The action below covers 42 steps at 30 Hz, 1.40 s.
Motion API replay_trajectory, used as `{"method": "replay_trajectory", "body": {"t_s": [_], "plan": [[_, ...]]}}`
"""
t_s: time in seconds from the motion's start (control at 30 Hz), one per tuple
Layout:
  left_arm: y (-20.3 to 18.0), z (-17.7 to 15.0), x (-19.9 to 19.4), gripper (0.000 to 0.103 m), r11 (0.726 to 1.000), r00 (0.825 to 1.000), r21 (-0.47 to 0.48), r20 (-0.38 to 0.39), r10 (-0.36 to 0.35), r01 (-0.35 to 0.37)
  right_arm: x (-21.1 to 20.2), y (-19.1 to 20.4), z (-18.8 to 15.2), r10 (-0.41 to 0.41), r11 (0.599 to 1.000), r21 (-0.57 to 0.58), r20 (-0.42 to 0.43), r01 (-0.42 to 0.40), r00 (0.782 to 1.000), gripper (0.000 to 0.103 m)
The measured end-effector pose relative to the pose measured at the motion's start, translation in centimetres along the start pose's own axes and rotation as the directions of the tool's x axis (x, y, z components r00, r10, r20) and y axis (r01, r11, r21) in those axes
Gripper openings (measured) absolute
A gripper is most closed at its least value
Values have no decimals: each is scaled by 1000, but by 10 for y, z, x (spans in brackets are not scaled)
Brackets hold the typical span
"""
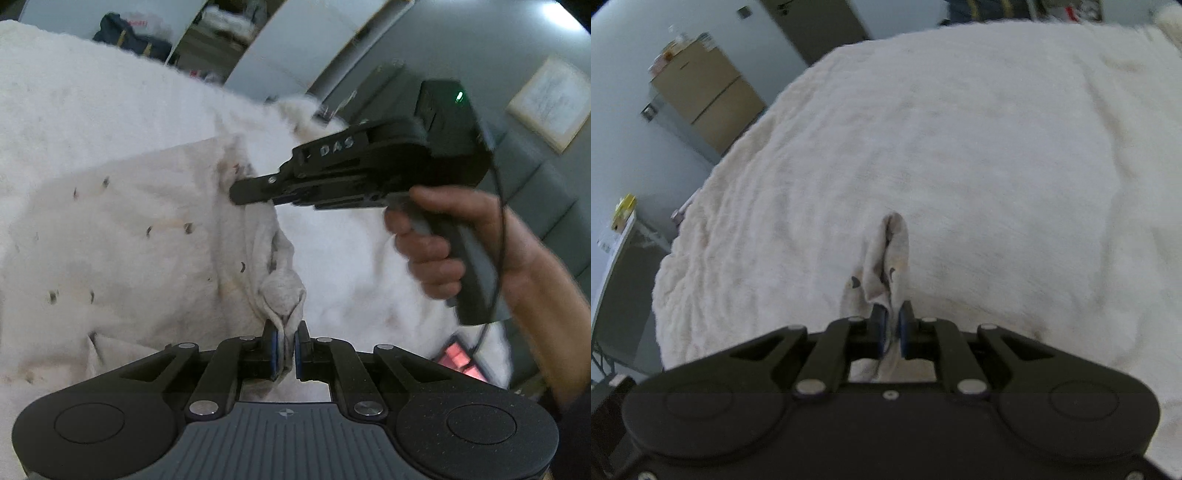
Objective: Fold clothes
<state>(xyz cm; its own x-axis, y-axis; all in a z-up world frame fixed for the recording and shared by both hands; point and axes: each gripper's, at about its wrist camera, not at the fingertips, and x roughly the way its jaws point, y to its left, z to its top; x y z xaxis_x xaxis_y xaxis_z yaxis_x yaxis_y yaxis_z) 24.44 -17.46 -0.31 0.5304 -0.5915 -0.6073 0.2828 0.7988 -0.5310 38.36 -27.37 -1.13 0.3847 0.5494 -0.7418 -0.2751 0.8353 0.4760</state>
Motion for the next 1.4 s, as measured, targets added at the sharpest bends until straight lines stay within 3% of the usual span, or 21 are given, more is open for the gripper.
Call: {"method": "replay_trajectory", "body": {"t_s": [0.07, 0.1, 0.17, 0.23, 0.37, 0.43, 0.5, 0.53, 0.67, 0.77, 0.83, 0.93, 1.0, 1.03, 1.1, 1.13, 1.2, 1.23, 1.27, 1.33, 1.4], "plan": [[-3, -18, 34, 13, 1000, 999, 13, -27, 25, -24, 14, -35, -18, -31, 998, 58, 11, 30, 999, 10], [-3, -25, 46, 20, 999, 999, 20, -41, 29, -28, 20, -45, -23, -57, 995, 81, 17, 55, 998, 18], [-2, -40, 68, 48, 1000, 997, 8, -71, 27, -26, 34, -68, -42, -191, 973, 145, 53, 182, 980, 24], [-2, -54, 82, 52, 1000, 994, -18, -108, -2, 0, 42, -85, -57, -271, 945, 211, 68, 251, 960, 32], [-12, -63, 59, 69, 995, 990, 42, -110, -85, 90, 21, -89, -78, -294, 906, 353, 133, 232, 946, 39], [-4, -61, 31, 71, 989, 987, 66, -98, -128, 135, 6, -73, -87, -285, 916, 334, 156, 221, 946, 48], [6, -52, -1, 76, 991, 992, 67, -57, -115, 119, -11, -54, -105, -236, 933, 318, 193, 167, 952, 60], [13, -48, -18, 78, 992, 994, 64, -32, -107, 109, -18, -45, -115, -207, 942, 306, 214, 136, 955, 61], [43, -40, -73, 85, 997, 998, 59, 50, -43, 40, -37, -20, -175, -188, 932, 354, 301, 74, 935, 61], [53, -47, -98, 85, 997, 998, 66, 52, 46, -50, -30, -16, -215, -174, 876, 483, 333, -9, 927, 60], [66, -56, -110, 85, 996, 996, 40, 46, 79, -80, -23, -8, -233, -151, 877, 479, 353, -40, 923, 50], [74, -67, -126, 85, 997, 996, -20, 48, 72, -72, -21, 25, -240, -174, 946, 322, 438, 26, 882, 46], [69, -74, -132, 85, 997, 996, -41, 47, 71, -70, -15, 44, -229, -137, 980, 191, 454, 55, 880, 50], [69, -80, -138, 85, 996, 996, -47, 46, 73, -71, -2, 55, -218, -107, 992, 100, 431, 70, 896, 50], [70, -88, -147, 85, 996, 996, -43, 41, 74, -72, 14, 58, -206, -101, 995, 53, 379, 88, 920, 51], [68, -89, -148, 85, 996, 996, -37, 41, 77, -75, 32, 53, -201, -89, 996, 39, 303, 81, 949, 51], [65, -90, -155, 85, 996, 995, -28, 48, 87, -86, 37, 44, -196, -46, 997, 63, 210, 33, 977, 48], [65, -89, -159, 85, 995, 994, -25, 50, 94, -93, 37, 33, -197, 53, 994, 89, 122, -64, 991, 46], [66, -88, -163, 85, 995, 993, -25, 52, 101, -100, 31, 27, -202, 138, 985, 90, 71, -144, 988, 45], [69, -87, -172, 85, 993, 992, -23, 54, 115, -114, 10, 25, -213, 207, 976, 59, 43, -210, 977, 45], [71, -86, -177, 85, 992, 991, -19, 55, 126, -125, -10, 23, -222, 215, 976, 24, 50, -217, 975, 45]]}}
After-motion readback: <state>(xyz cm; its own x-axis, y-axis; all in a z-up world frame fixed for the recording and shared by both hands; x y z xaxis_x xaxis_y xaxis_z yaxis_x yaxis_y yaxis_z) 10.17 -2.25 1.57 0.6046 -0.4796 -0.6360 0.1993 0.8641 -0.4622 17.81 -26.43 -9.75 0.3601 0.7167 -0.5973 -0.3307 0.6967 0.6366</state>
